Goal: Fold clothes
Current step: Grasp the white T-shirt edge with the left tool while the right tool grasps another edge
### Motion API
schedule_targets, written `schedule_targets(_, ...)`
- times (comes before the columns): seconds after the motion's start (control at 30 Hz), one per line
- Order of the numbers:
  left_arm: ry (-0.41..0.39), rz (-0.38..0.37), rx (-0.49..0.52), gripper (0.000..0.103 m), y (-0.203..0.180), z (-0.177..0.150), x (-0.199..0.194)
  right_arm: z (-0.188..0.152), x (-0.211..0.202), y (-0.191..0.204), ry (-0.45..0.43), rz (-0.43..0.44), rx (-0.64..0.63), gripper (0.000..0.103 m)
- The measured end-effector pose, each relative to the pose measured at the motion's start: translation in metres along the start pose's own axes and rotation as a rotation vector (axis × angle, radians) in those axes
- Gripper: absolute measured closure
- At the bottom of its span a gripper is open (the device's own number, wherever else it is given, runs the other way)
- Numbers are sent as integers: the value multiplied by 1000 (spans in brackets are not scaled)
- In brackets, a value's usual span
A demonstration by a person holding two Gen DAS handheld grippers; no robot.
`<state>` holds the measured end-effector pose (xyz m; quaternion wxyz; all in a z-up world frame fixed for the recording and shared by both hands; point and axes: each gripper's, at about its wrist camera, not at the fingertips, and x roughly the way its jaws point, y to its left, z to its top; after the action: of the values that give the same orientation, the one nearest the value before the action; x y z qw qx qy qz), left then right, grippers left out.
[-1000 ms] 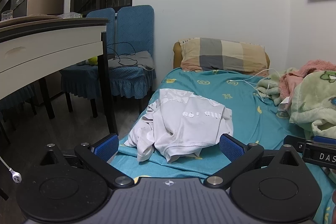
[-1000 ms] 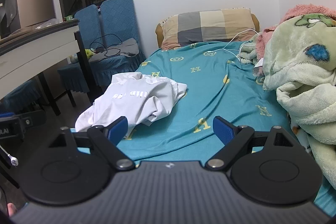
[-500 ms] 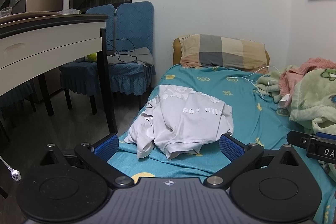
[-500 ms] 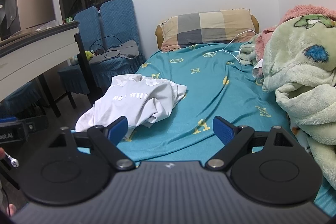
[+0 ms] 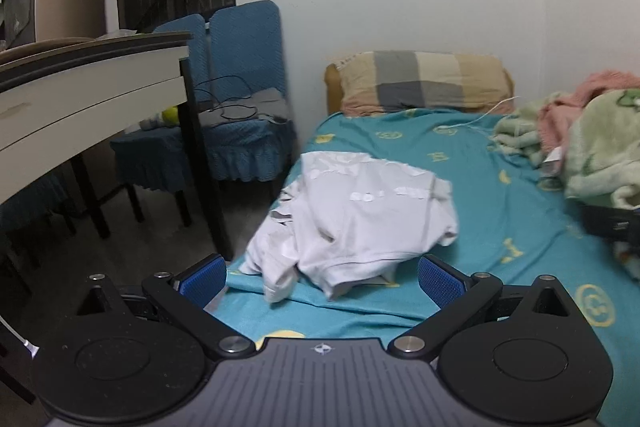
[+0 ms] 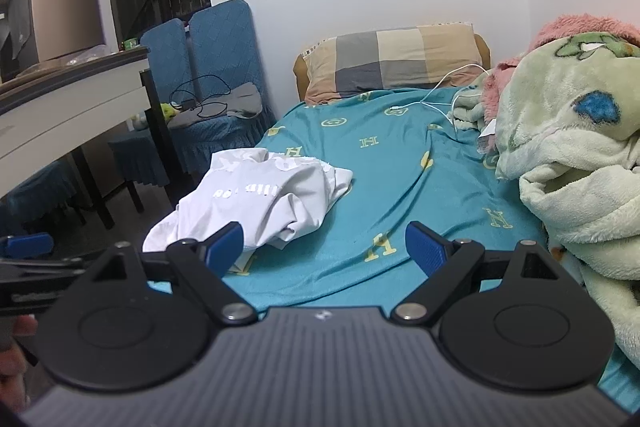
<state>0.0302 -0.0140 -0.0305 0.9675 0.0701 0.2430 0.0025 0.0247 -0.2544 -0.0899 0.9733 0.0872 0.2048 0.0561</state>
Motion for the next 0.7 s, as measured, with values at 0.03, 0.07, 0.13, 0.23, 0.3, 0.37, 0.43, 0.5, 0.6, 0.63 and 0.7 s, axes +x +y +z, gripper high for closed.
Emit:
schedule_targets(0.03, 7, 4, 30, 0, -2, 0, 8, 0, 0, -1, -1, -3, 3, 14)
schedule_targets(0.07, 14, 5, 64, 0, -6, 0, 16, 0, 1, -2, 1, -7, 5, 14)
schedule_targets(0.13, 31, -4, 137, 0, -13, -2, 34, -1, 2, -4, 5, -16, 12, 14)
schedule_targets(0.23, 65, -18, 229, 3, -25, -9, 66, -2, 4, -8, 16, -17, 32, 14)
schedule_targets(0.3, 74, -7, 289, 5, -33, -16, 89, -2, 6, -11, 23, -13, 45, 14)
schedule_targets(0.37, 80, 2, 339, 9, -39, -24, 113, -3, 9, -12, 32, -12, 54, 14)
schedule_targets(0.43, 105, 11, 335, 14, -39, -30, 134, -5, 14, -15, 44, -12, 64, 14)
schedule_targets(0.5, 132, 24, 313, 22, -37, -36, 154, -7, 21, -18, 59, -12, 80, 14)
schedule_targets(0.6, 94, 103, 258, 35, -31, -38, 167, -11, 34, -18, 82, 1, 97, 14)
schedule_targets(0.63, 69, 114, 250, 41, -30, -37, 166, -12, 39, -19, 89, 6, 103, 14)
schedule_targets(0.7, 17, 126, 242, 56, -30, -32, 162, -15, 47, -17, 104, 8, 101, 14)
